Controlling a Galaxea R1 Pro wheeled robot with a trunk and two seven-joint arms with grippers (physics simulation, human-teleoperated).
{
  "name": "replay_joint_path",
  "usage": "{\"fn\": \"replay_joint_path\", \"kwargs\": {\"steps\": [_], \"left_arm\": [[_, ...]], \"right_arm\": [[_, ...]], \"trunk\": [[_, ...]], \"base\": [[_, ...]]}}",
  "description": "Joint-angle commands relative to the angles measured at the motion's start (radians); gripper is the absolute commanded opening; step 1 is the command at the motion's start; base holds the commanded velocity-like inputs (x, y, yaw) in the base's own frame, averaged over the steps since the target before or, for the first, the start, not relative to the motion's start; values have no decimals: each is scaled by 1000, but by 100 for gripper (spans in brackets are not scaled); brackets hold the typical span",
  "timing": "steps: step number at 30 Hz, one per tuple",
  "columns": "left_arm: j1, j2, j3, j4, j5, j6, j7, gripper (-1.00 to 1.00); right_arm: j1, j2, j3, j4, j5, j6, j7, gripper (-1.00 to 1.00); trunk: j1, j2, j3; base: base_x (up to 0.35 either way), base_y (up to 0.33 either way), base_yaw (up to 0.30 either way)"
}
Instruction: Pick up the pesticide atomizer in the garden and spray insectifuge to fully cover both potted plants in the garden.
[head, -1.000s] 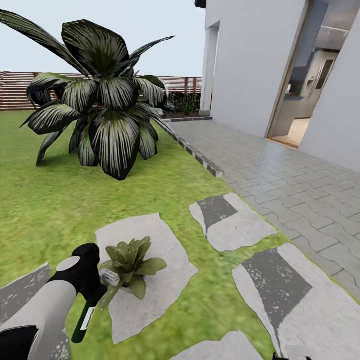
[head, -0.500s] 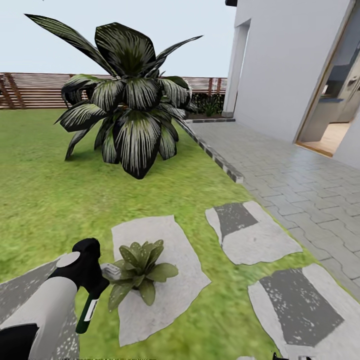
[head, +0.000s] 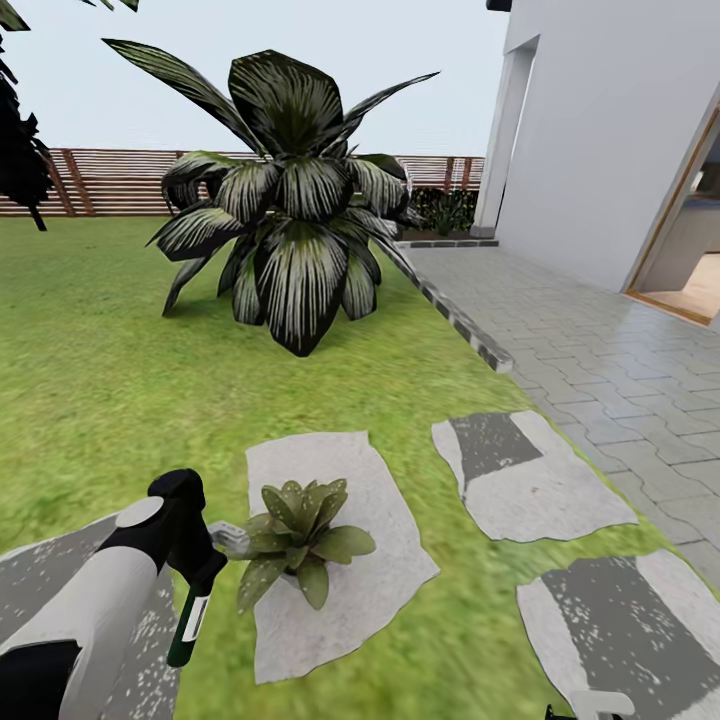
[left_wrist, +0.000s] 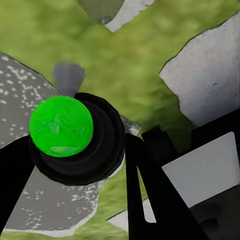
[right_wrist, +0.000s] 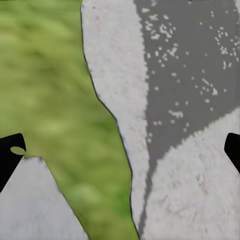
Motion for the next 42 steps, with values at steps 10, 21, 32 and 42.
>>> {"fn": "replay_joint_path", "kwargs": {"steps": [10, 21, 32, 42], "left_arm": [[0, 0, 4, -1, -10, 14, -1, -100], [0, 2, 4, -2, -10, 15, 1, -100], [0, 3, 4, -2, -9, 17, 0, -100], [0, 2, 4, -2, -9, 18, 0, -100]], "right_arm": [[-1, 0, -6, 1, 10, -2, -3, 100], [-1, 0, -6, 1, 10, -2, -3, 100], [-1, 1, -6, 1, 10, -2, -3, 100], [-1, 1, -6, 1, 10, -2, -3, 100]], "trunk": [[0, 0, -1], [0, 0, -1], [0, 0, -1], [0, 0, -1]], "base": [[167, -216, 1], [93, -252, 158], [1, -274, 275], [0, -277, 276]]}}
